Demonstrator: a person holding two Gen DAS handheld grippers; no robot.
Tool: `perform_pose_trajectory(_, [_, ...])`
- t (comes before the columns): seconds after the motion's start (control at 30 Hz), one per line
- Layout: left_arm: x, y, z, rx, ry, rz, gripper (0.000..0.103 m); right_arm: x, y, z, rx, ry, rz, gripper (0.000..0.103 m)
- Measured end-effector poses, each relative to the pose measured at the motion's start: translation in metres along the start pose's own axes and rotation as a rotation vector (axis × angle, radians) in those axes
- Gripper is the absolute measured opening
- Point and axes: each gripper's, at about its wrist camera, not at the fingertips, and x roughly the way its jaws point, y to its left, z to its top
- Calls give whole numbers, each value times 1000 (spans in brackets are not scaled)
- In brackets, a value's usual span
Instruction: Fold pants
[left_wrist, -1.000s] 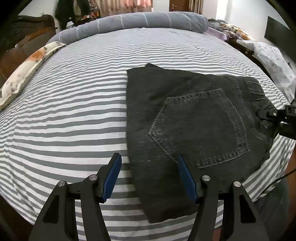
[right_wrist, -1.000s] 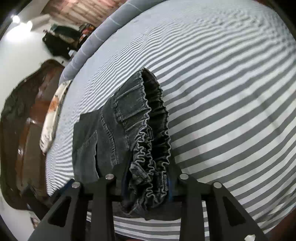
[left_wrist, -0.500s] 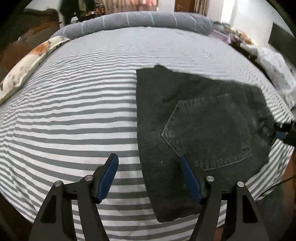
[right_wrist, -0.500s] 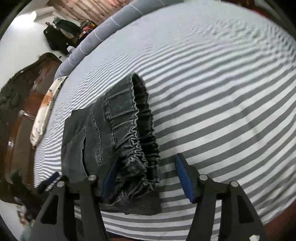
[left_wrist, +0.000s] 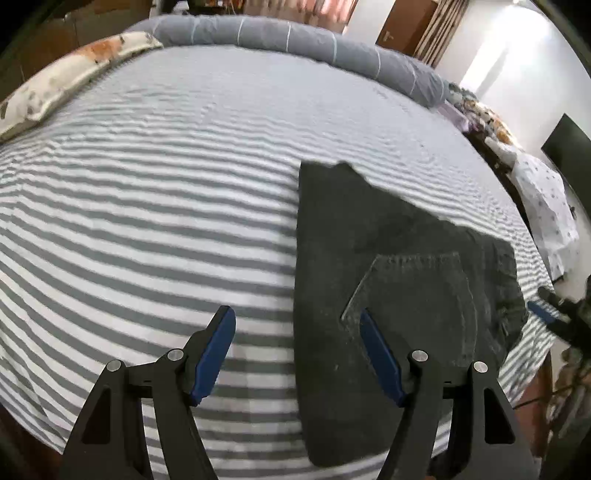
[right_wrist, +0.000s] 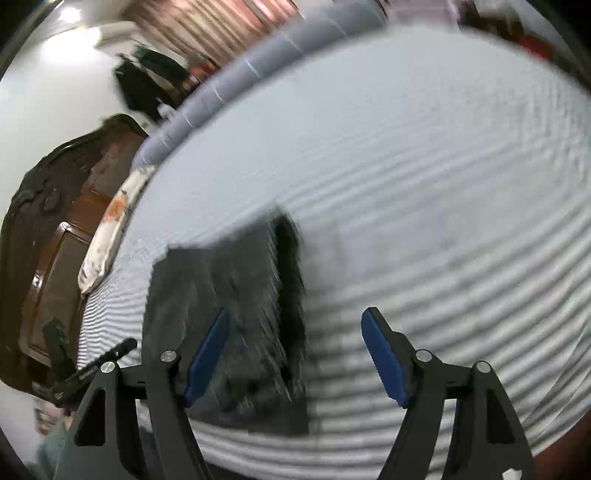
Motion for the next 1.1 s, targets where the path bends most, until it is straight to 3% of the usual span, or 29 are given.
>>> perform_pose_trajectory(0.1, [2, -15, 10, 37, -26, 9, 70, 0, 35, 19, -106, -32, 34, 71])
perform_pose_trajectory(0.2, [11, -39, 30, 107, -30, 8, 70, 27, 75, 28, -198, 32, 32, 64])
perform_pose_trajectory(0.37, [48, -61, 66, 166, 23, -4, 70, 69, 112, 21, -383, 97, -167, 63])
perform_pose_trajectory(0.47, [84, -62, 80, 168, 96, 18, 68, 83, 113, 12, -441, 126, -249, 64])
perform_pose_trajectory(0.57, [104, -56, 82, 167, 113, 55, 68, 98, 98, -3, -489, 184, -344, 65])
perform_pose_trajectory(0.8, [112, -59, 90, 171, 102, 93, 68, 90, 47, -17, -299, 213, -212, 73])
perform_pose_trajectory(0.97, [96, -61, 84, 195, 93, 89, 68, 83, 46, -14, -286, 213, -182, 77])
perform_pose_trajectory(1.1, [58, -48, 69, 168, 86, -50, 68, 62, 17, -4, -167, 223, 2, 77])
